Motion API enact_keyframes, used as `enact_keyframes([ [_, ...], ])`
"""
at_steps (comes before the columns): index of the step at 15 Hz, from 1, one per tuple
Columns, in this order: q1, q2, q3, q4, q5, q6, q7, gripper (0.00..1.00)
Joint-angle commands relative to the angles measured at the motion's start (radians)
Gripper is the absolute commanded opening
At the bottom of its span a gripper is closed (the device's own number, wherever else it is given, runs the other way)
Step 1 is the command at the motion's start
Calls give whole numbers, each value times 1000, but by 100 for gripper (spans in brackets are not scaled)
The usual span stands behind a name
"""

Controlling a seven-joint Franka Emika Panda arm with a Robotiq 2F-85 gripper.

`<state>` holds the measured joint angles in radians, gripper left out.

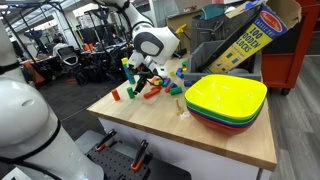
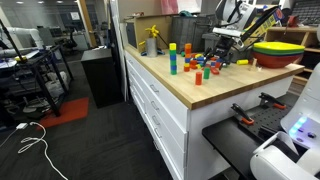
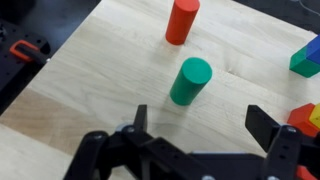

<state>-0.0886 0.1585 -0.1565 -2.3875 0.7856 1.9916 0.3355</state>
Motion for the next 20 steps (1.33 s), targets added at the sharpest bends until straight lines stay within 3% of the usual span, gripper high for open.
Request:
enact_keyframes([
  [1,10,-157,10,-122,-98,148,-26,100],
  [8,11,-359,63,-247,-173,377,-167,100],
  [13,35,-490,95,-320,-253,414,-295,100],
  [20,92,-628,139,-423,-414,474,-333,100],
])
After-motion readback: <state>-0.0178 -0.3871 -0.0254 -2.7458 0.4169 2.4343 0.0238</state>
